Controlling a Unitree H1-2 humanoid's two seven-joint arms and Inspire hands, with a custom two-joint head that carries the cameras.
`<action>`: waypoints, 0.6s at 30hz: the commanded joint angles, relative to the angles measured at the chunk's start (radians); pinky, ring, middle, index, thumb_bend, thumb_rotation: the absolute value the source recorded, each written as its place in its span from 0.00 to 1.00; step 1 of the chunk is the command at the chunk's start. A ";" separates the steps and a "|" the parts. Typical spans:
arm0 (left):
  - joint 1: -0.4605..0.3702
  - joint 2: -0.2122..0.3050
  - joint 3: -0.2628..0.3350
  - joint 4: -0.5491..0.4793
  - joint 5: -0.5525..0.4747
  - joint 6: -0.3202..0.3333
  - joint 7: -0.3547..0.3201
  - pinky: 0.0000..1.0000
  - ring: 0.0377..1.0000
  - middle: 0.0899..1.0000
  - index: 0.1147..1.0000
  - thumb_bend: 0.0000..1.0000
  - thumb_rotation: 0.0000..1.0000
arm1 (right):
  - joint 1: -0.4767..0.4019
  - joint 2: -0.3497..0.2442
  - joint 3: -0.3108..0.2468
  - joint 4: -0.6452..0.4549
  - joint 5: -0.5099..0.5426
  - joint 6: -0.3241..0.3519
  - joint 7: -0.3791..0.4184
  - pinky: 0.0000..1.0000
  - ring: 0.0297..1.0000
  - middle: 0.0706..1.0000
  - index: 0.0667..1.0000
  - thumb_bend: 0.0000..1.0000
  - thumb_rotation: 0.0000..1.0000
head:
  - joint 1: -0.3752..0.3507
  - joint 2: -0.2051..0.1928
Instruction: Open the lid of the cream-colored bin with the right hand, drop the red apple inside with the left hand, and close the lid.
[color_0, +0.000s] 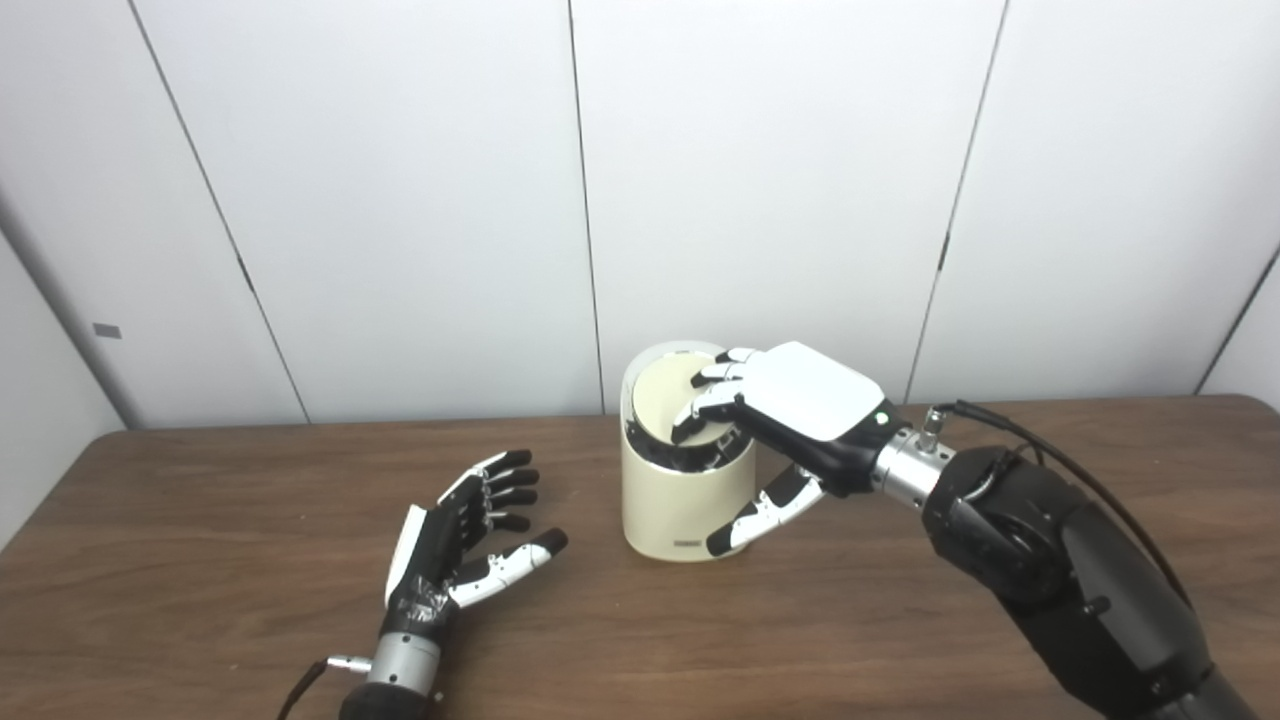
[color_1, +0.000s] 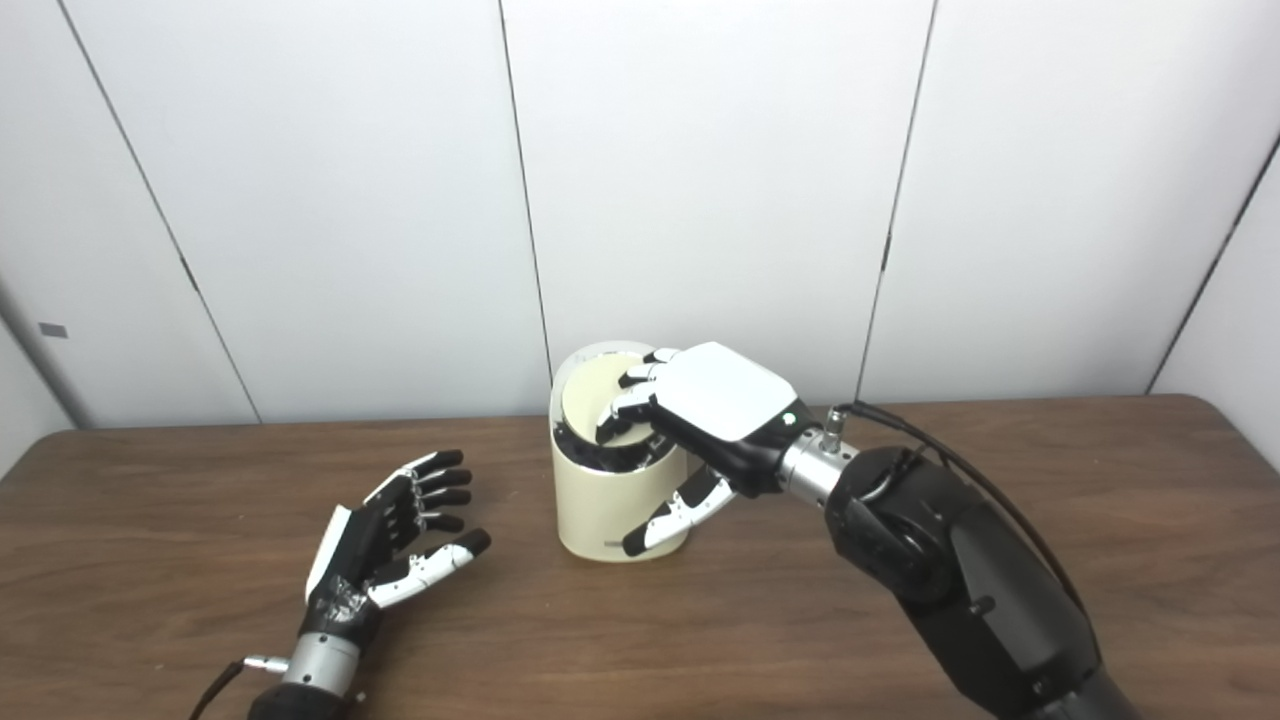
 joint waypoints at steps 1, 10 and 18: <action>0.028 -0.020 -0.005 -0.002 0.001 -0.007 0.012 0.63 0.73 0.74 0.79 0.81 0.24 | -0.025 -0.026 0.013 -0.019 -0.011 0.002 0.045 0.92 0.87 0.68 0.68 0.67 0.59 | 0.002 0.002; 0.032 -0.023 -0.004 -0.016 -0.002 0.008 0.010 0.65 0.73 0.74 0.79 0.81 0.24 | -0.050 -0.046 0.062 -0.020 -0.039 0.029 0.153 0.89 0.85 0.68 0.69 0.70 0.70 | 0.006 0.008; 0.036 -0.023 -0.003 -0.024 0.000 0.009 0.010 0.64 0.73 0.74 0.79 0.80 0.23 | -0.053 -0.054 0.071 -0.028 -0.034 0.042 0.179 0.88 0.84 0.68 0.70 0.72 0.73 | 0.009 0.009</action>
